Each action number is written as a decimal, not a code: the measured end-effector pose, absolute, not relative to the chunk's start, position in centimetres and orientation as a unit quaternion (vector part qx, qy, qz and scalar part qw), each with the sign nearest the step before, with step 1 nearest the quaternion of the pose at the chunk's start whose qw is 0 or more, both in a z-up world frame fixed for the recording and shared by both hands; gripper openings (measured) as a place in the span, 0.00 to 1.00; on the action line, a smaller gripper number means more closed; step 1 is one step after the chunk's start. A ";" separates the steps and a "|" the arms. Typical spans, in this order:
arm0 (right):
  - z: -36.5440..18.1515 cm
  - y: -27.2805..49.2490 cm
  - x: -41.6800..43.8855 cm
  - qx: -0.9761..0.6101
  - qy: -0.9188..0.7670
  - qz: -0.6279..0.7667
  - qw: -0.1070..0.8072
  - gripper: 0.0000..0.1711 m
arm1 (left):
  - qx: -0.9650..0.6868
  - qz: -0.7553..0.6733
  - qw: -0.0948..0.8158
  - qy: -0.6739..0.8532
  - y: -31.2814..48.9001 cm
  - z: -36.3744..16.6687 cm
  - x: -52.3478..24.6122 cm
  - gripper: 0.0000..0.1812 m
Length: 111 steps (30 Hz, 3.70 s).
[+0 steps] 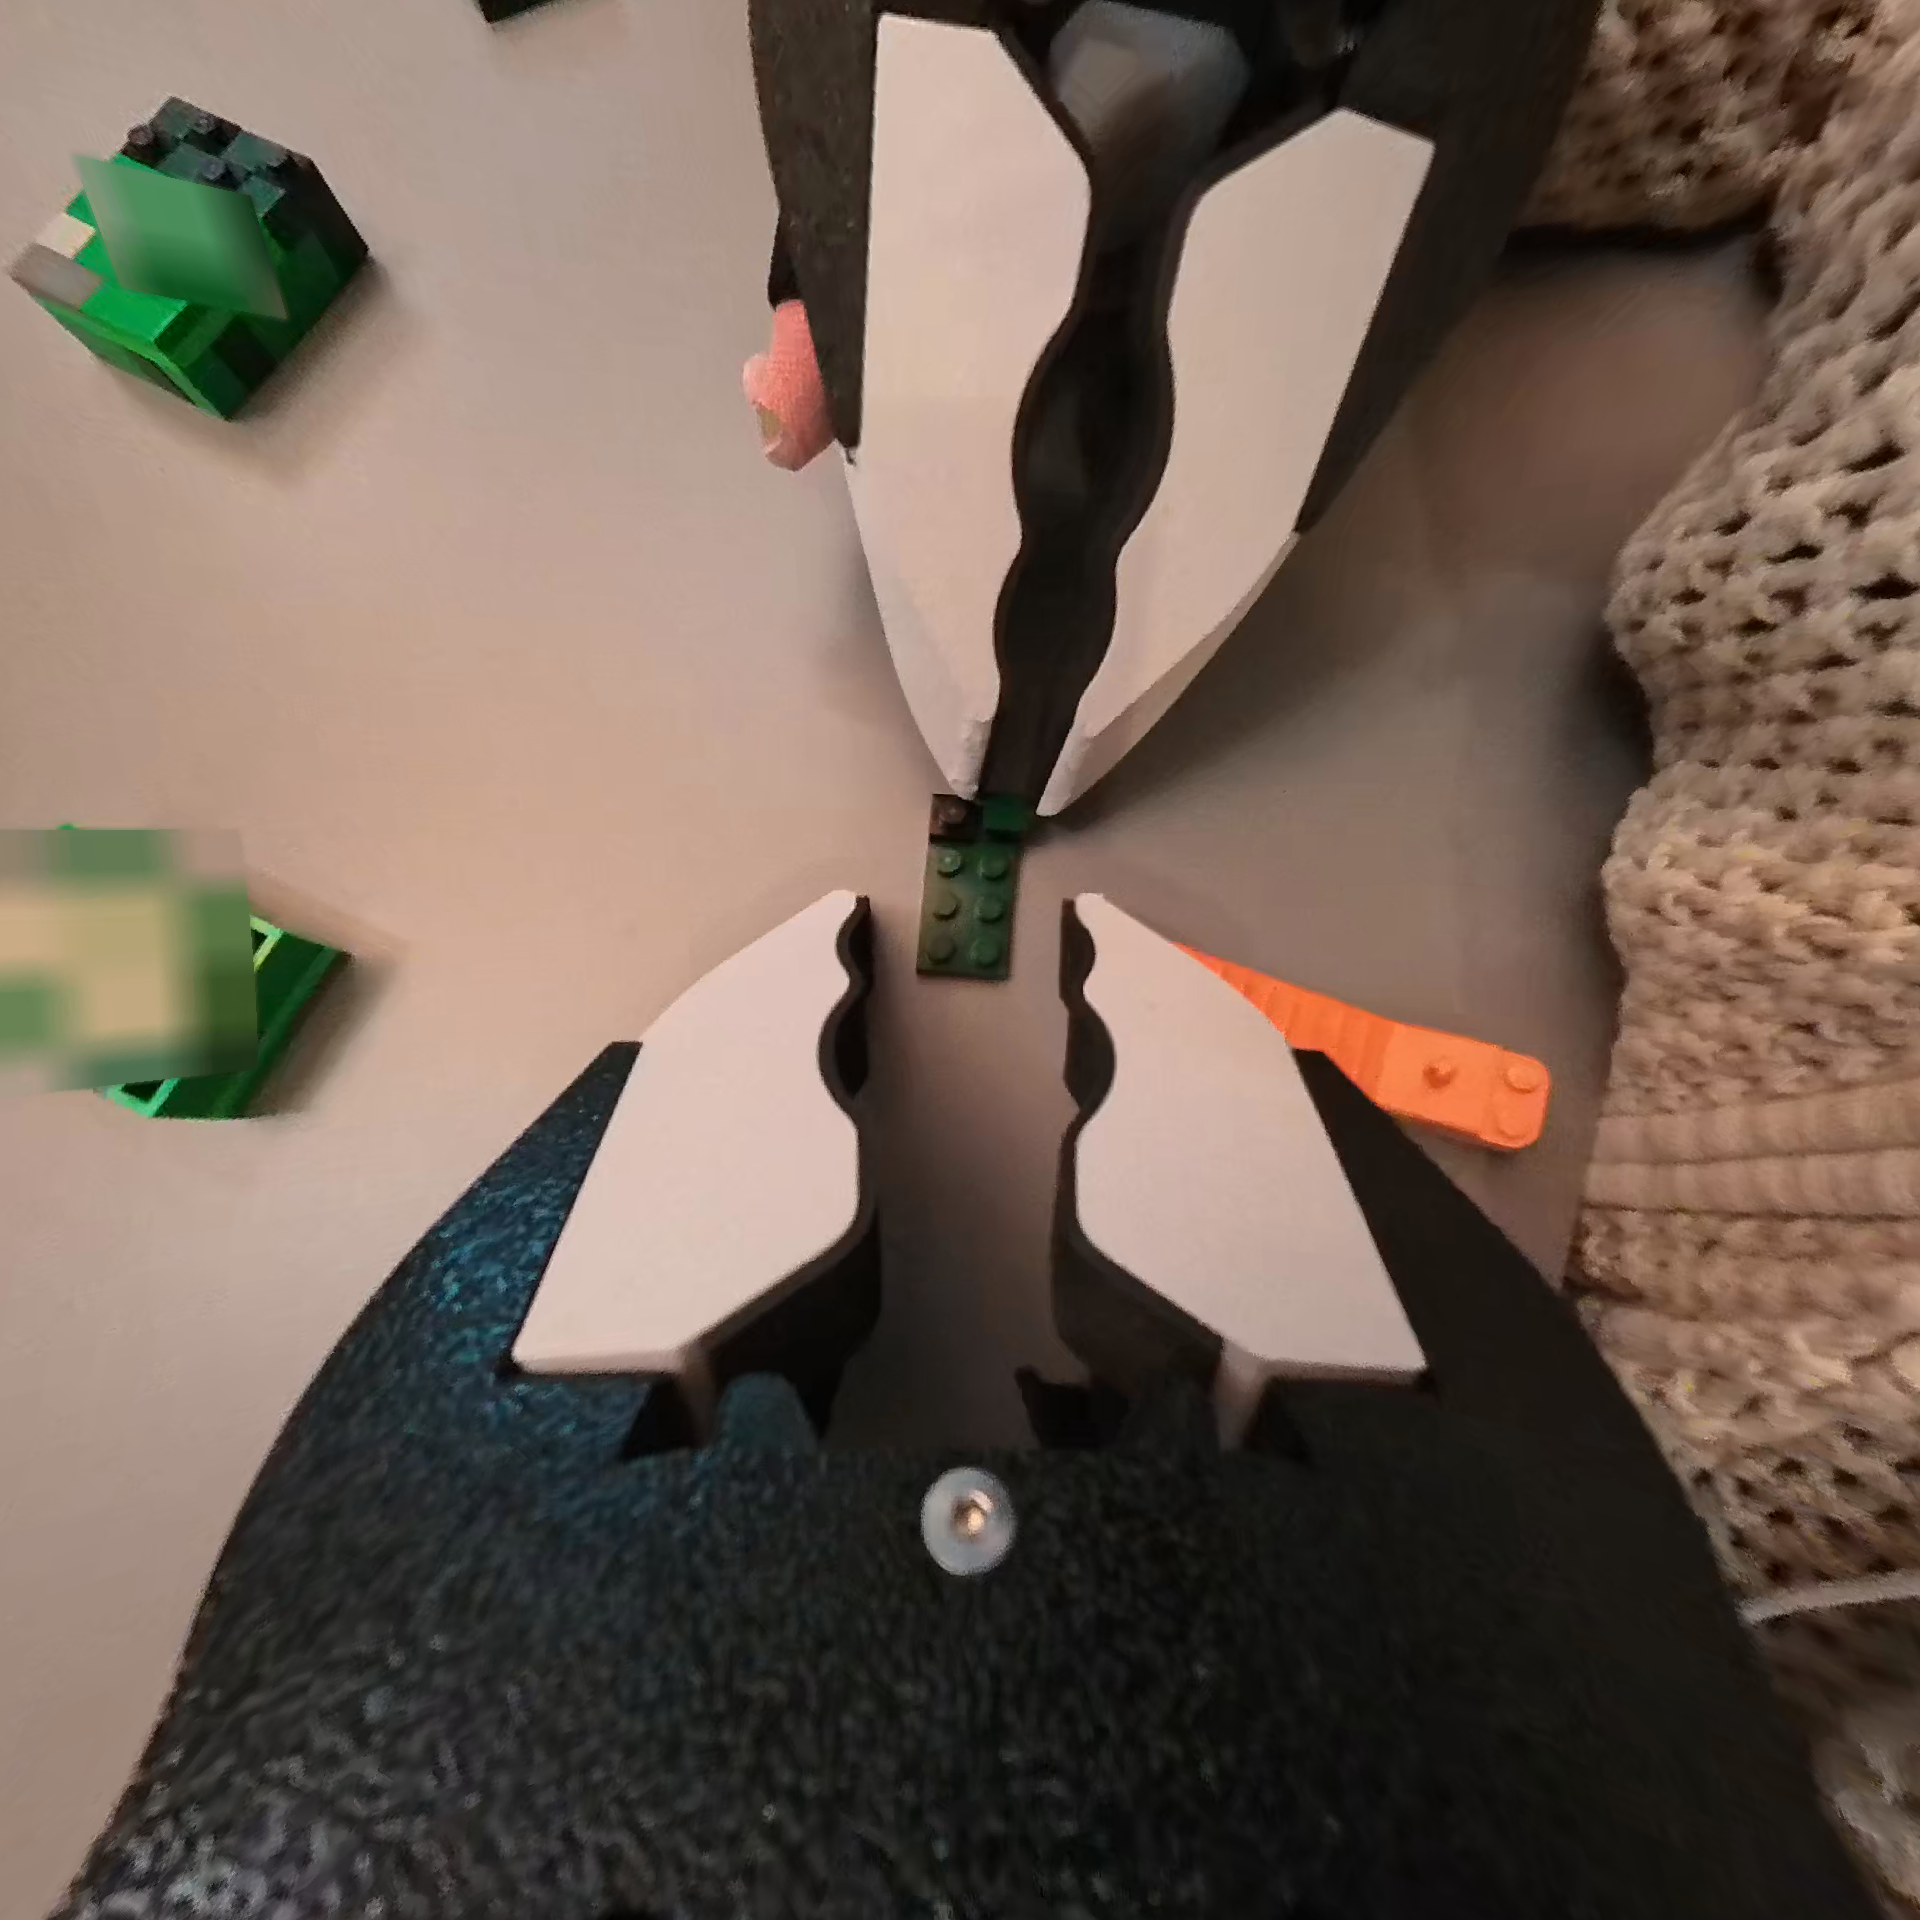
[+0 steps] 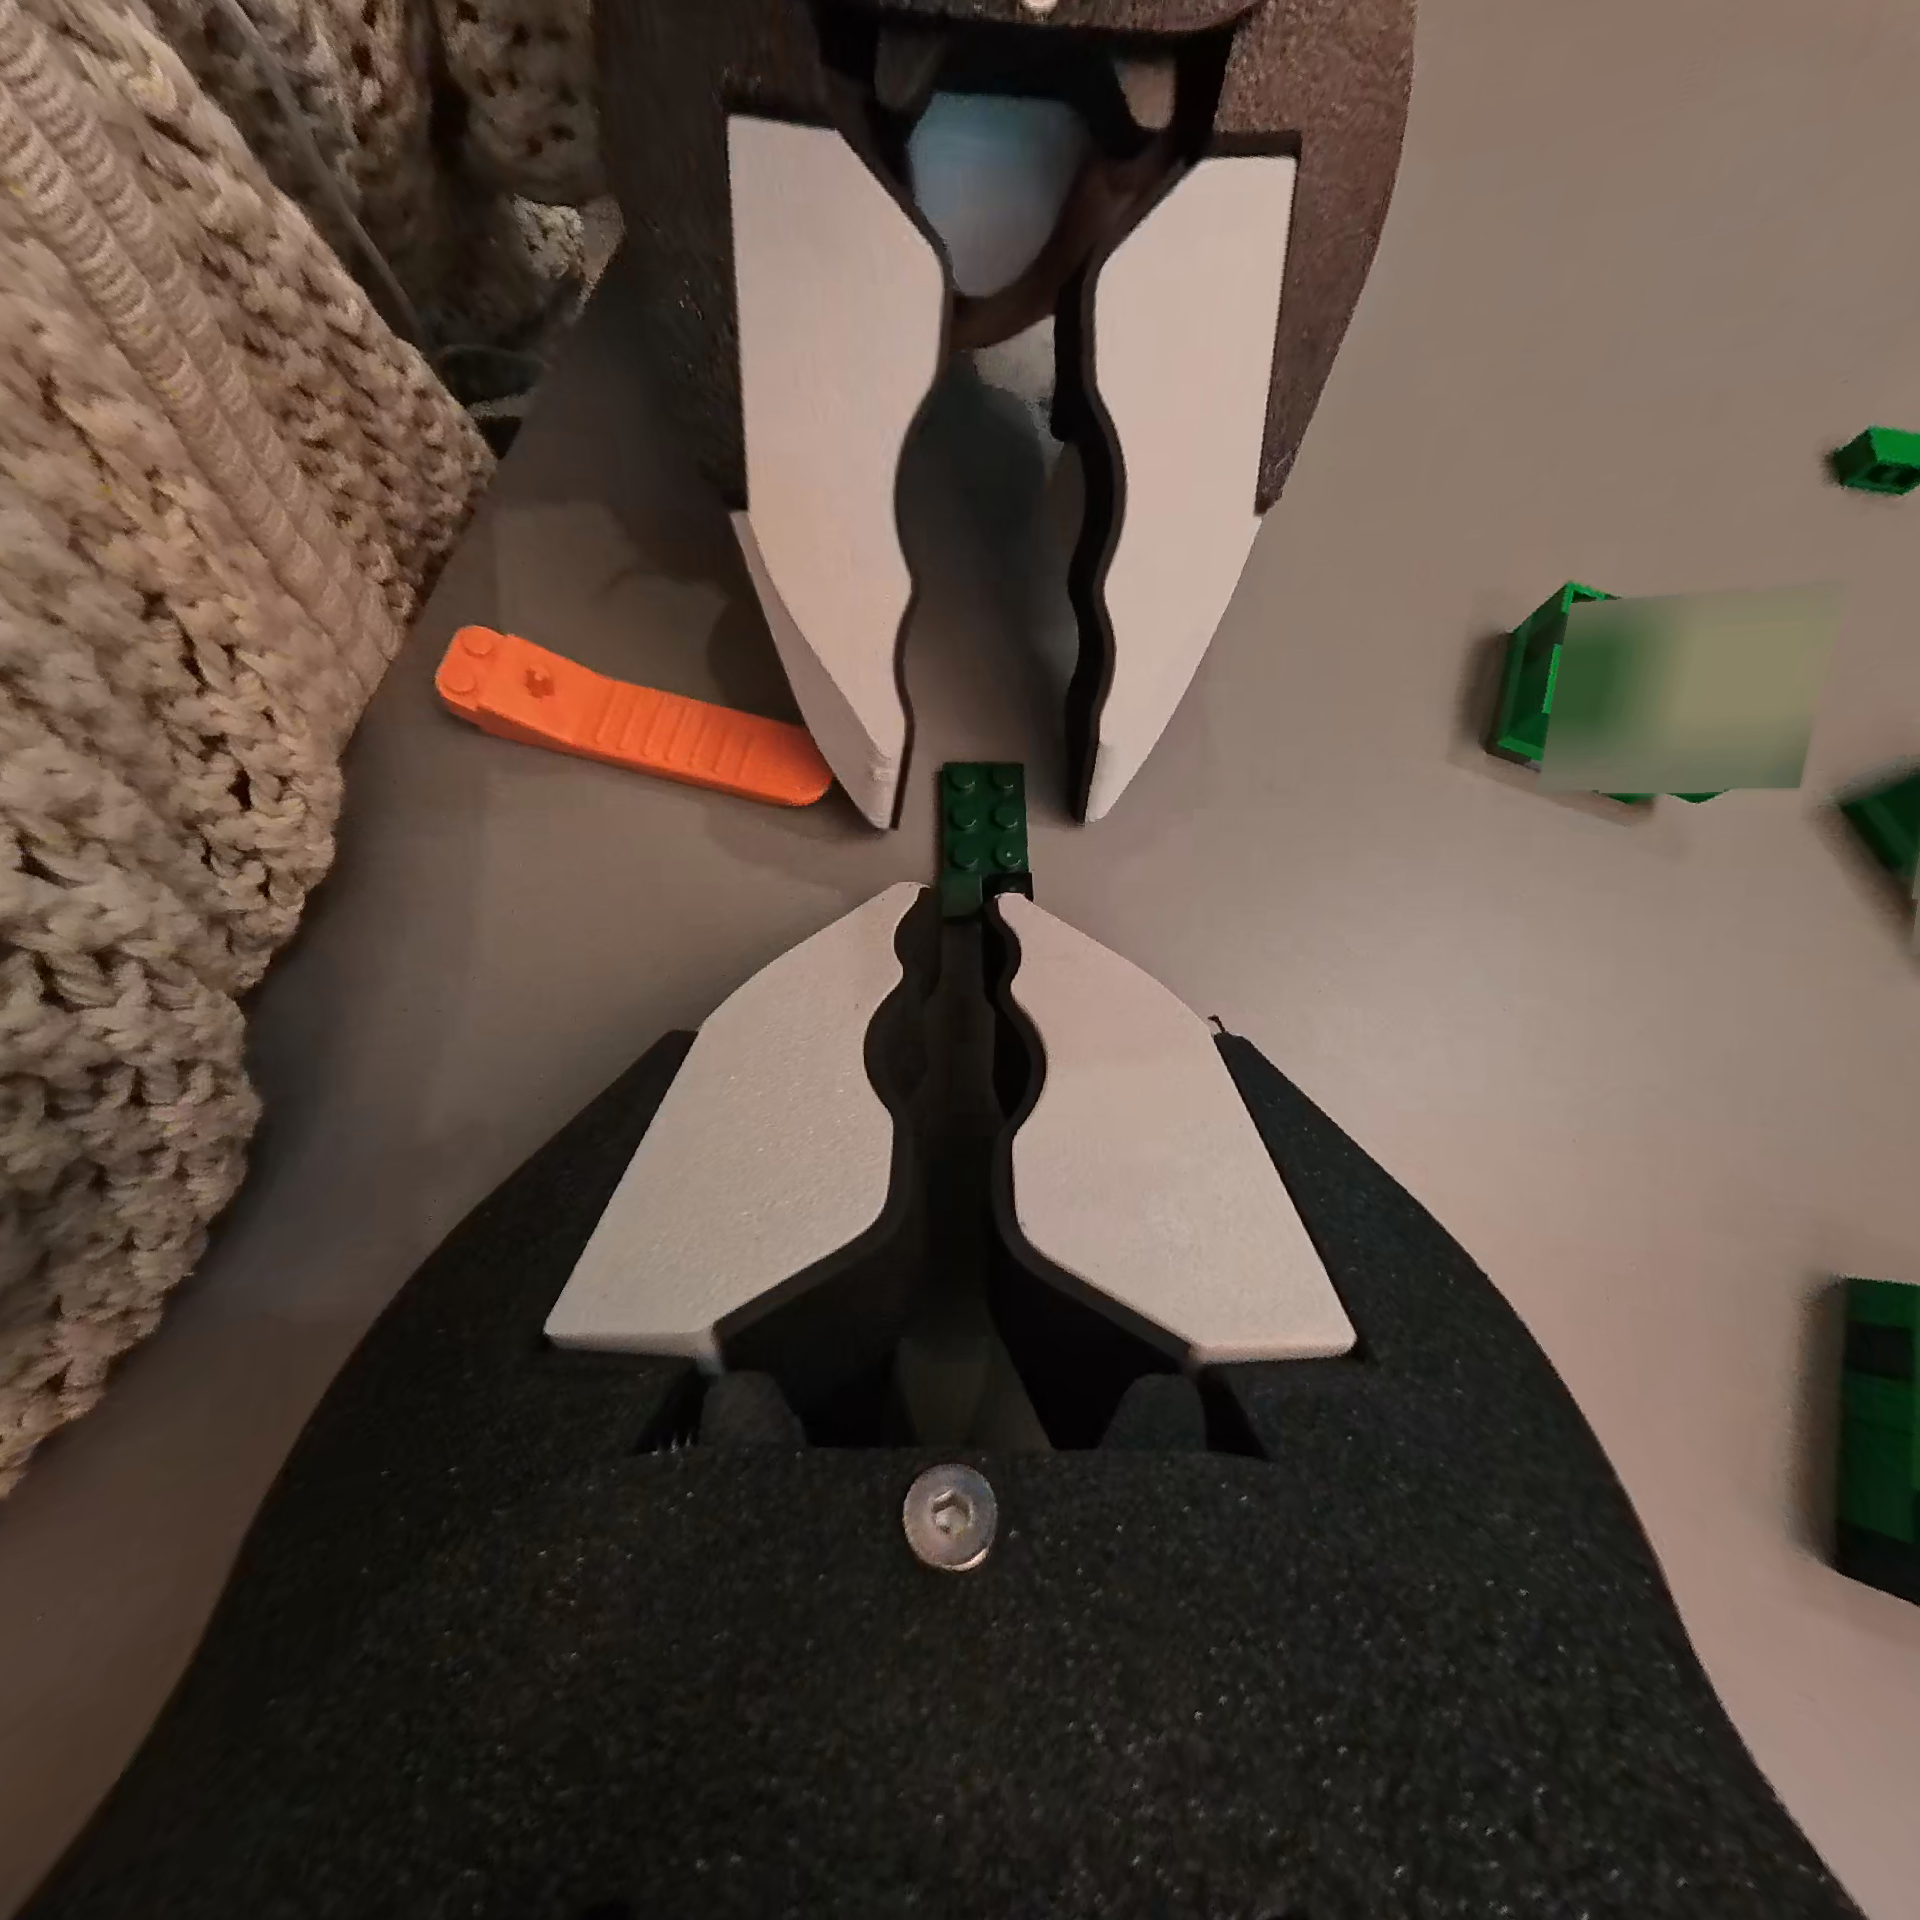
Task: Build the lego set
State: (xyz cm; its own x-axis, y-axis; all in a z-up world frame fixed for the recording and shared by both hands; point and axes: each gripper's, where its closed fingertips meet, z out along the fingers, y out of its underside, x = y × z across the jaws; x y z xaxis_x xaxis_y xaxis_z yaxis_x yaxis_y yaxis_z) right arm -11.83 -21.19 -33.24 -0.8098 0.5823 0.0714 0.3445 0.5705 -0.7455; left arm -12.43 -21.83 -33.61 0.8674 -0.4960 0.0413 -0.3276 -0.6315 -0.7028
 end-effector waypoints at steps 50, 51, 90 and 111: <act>-33.1 -21.0 -12.2 -0.299 -0.880 0.293 0.224 0.07 | -0.903 -0.108 0.357 0.215 -21.5 -33.7 -12.8 0.08; -33.1 -20.9 -12.2 -0.300 -0.880 0.294 0.224 0.07 | -0.903 -0.108 0.357 0.215 -21.5 -33.7 -12.8 0.08; -28.1 -21.1 -11.9 -0.590 -0.425 0.651 -0.217 0.07 | -0.887 -0.090 0.409 0.194 -20.9 -28.6 -12.9 0.08; -27.1 -20.3 -12.6 -0.601 -0.345 0.708 -0.140 0.04 | -0.875 -0.045 0.443 0.189 -20.3 -27.7 -13.5 0.08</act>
State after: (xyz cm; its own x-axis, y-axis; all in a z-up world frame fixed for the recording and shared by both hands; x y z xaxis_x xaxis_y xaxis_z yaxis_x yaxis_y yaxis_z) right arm -12.61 -20.33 -27.10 -0.2386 0.2160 -0.9468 0.6121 -0.7235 -0.3193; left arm -13.46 -20.30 -27.67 0.9245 -0.3706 -0.0888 -0.2909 -0.5357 -0.7927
